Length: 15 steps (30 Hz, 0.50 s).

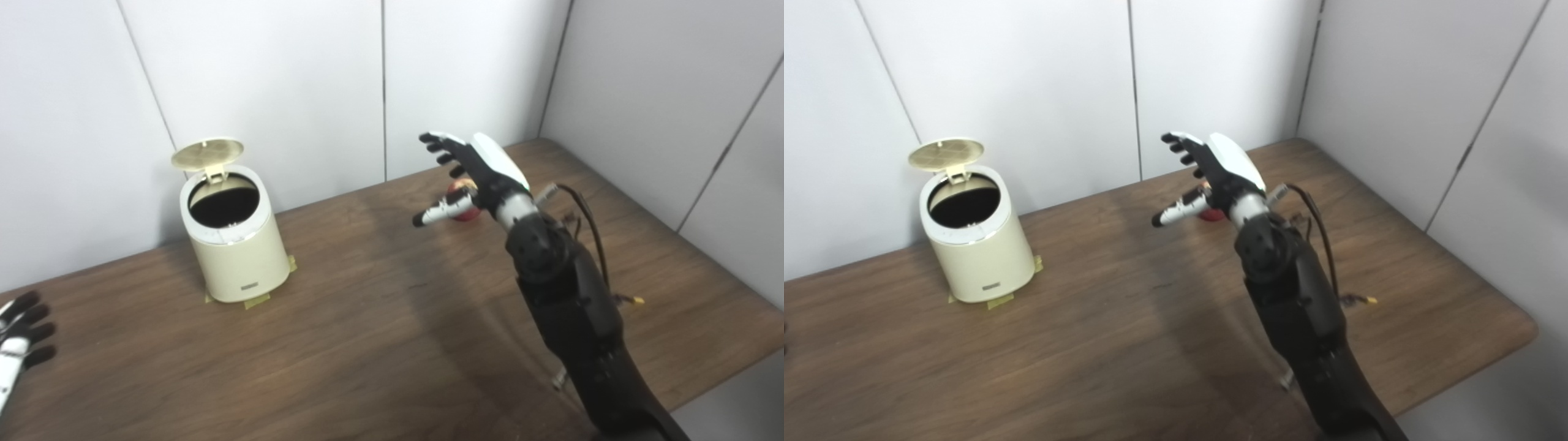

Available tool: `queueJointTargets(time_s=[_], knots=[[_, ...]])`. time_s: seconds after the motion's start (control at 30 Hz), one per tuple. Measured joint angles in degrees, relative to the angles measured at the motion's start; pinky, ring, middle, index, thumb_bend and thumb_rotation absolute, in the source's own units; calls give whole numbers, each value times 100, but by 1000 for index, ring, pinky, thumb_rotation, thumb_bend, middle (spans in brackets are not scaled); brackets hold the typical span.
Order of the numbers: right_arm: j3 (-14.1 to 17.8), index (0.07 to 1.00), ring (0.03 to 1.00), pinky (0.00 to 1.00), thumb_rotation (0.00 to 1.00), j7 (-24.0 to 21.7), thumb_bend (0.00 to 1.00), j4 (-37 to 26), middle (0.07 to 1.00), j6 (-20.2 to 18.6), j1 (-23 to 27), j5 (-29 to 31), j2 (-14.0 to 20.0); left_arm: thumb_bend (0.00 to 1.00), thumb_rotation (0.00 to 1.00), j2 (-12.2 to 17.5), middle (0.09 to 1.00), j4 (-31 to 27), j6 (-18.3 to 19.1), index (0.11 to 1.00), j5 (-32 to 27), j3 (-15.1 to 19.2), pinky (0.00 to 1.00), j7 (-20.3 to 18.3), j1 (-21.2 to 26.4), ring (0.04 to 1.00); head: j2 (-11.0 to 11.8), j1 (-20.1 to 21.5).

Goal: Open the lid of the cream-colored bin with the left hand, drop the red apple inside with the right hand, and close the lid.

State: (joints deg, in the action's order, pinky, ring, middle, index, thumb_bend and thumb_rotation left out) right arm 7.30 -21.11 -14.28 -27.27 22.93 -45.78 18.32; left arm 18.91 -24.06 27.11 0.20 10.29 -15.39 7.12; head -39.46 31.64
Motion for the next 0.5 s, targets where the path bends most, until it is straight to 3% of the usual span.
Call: queueJointTargets(time_s=[0.13,0.33,0.5], knots=[[-15,861,893,785,66,-394,861,314,900,4,464,-495,145,282,695,1,878,45,-49,893,-19,-65,792,8,-79,856,-9,35],[125,848,877,716,38,-722,881,972,899,4,791,-786,334,328,700,52,871,64,-49,898,-47,5,804,104,-172,861,-18,123],[26,837,883,725,39,-752,873,1490,896,3,817,-748,571,363,732,140,857,119,-49,889,-171,157,836,120,-198,853,-35,123]])
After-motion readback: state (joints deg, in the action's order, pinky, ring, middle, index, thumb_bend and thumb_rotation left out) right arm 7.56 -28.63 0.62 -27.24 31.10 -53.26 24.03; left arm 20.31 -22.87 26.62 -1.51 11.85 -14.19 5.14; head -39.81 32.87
